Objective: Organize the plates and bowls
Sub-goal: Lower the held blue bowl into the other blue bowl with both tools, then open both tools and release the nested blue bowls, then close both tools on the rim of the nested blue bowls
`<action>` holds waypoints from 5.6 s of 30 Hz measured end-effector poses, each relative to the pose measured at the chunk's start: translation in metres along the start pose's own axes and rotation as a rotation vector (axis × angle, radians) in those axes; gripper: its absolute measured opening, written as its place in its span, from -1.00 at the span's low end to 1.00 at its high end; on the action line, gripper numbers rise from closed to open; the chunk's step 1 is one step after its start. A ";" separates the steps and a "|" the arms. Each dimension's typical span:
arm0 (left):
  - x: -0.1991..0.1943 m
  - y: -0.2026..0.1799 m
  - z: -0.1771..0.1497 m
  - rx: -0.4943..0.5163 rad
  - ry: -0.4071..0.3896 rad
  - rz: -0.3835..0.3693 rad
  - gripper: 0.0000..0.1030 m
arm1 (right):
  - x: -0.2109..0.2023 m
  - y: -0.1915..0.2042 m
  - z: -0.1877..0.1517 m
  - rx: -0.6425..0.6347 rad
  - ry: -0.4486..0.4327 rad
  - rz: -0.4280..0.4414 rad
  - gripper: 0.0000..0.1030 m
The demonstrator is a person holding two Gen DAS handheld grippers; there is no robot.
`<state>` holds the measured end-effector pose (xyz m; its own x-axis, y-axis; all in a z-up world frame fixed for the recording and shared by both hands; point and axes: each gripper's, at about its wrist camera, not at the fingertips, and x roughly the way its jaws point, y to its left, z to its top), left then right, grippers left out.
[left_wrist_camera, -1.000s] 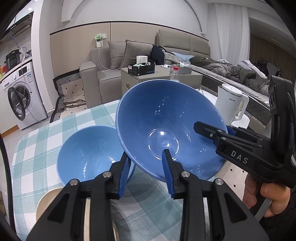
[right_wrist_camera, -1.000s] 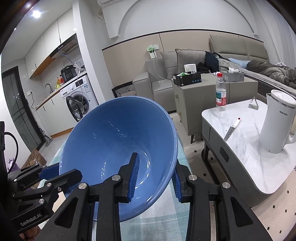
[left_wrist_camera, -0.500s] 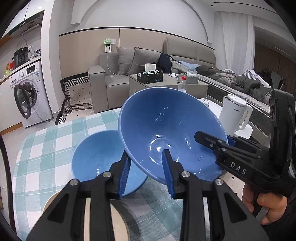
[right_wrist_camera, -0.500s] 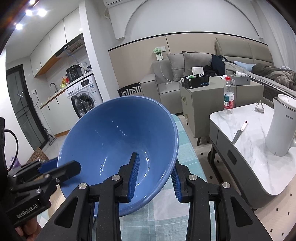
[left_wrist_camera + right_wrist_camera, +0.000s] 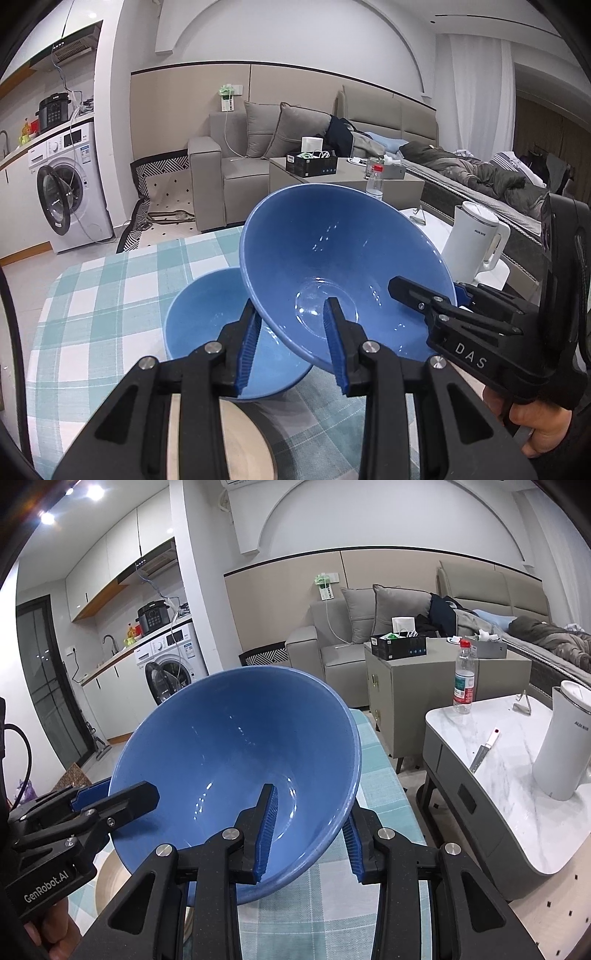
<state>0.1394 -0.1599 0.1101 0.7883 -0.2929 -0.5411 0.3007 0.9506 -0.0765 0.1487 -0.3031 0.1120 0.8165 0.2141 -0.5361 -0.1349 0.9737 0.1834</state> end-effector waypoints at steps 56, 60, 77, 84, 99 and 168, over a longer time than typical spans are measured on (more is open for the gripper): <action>0.037 0.080 -0.018 -0.123 0.044 0.080 -0.36 | 0.082 0.061 0.003 -0.114 0.146 0.022 -0.32; 0.040 0.083 -0.023 -0.126 0.059 0.087 -0.36 | 0.087 0.064 0.001 -0.121 0.157 0.019 -0.32; 0.051 0.092 -0.036 -0.122 0.103 0.123 -0.35 | 0.098 0.083 -0.016 -0.189 0.192 -0.006 -0.19; 0.054 0.092 -0.039 -0.116 0.114 0.119 -0.32 | 0.098 0.086 -0.017 -0.200 0.195 -0.011 -0.12; 0.055 0.095 -0.043 -0.110 0.132 0.105 -0.18 | 0.096 0.085 -0.022 -0.205 0.196 0.001 0.29; 0.085 0.110 -0.050 -0.202 0.220 0.027 0.21 | 0.113 0.034 -0.038 0.049 0.217 0.256 0.42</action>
<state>0.2124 -0.0753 0.0143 0.6529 -0.2590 -0.7118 0.1509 0.9654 -0.2128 0.2156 -0.2429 0.0264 0.6206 0.4677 -0.6294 -0.2889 0.8826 0.3710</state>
